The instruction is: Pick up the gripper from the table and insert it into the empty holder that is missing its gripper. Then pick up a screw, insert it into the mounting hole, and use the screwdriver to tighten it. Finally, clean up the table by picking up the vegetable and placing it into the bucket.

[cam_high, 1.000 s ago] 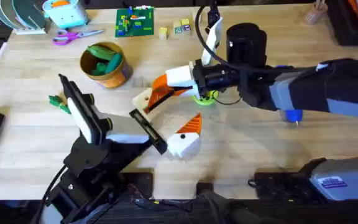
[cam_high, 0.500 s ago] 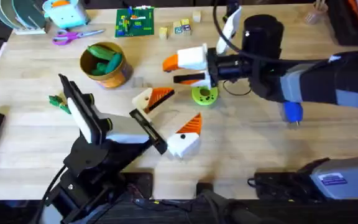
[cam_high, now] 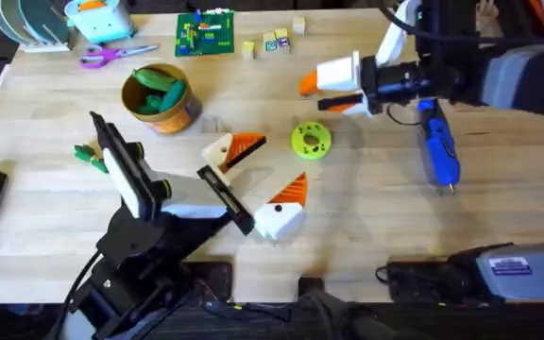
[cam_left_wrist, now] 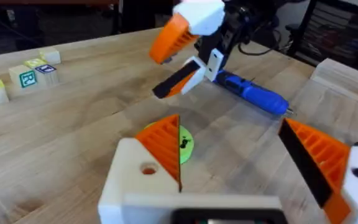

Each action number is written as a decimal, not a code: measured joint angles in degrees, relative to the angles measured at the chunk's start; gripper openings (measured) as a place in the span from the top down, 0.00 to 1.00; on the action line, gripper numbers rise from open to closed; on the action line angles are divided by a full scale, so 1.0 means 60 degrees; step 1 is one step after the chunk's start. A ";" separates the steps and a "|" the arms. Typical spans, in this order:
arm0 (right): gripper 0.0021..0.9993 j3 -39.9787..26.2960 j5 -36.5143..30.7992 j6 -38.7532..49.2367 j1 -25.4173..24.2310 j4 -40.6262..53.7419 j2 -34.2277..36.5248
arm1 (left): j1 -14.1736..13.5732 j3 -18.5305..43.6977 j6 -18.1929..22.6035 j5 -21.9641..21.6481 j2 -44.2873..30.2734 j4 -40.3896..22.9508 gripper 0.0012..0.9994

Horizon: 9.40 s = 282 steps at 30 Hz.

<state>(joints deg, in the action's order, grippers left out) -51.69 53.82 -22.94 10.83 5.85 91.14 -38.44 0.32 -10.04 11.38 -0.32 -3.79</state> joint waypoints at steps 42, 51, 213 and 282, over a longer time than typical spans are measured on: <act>0.65 -0.0778 -0.7503 0.7442 0.3545 0.4233 -0.0296 | 0.0000 0.0000 0.0025 0.0109 0.0000 0.0014 0.01; 0.65 -0.0778 -0.7503 0.7439 0.3545 0.4245 -0.0296 | 0.0000 0.0000 0.0025 0.0109 0.0000 0.0014 0.01; 0.01 -0.6931 -0.8319 0.4384 0.6503 0.9437 -0.0962 | 0.0000 0.0004 0.0423 0.2422 0.0000 0.0135 0.01; 0.01 -0.1040 -0.6032 0.6299 0.0812 0.9030 -0.6849 | 0.0000 0.0004 0.0495 0.2135 0.0000 0.0135 0.99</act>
<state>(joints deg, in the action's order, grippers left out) -57.93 17.63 14.86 15.70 60.03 50.05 -38.44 0.34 -7.07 24.18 -0.32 -2.98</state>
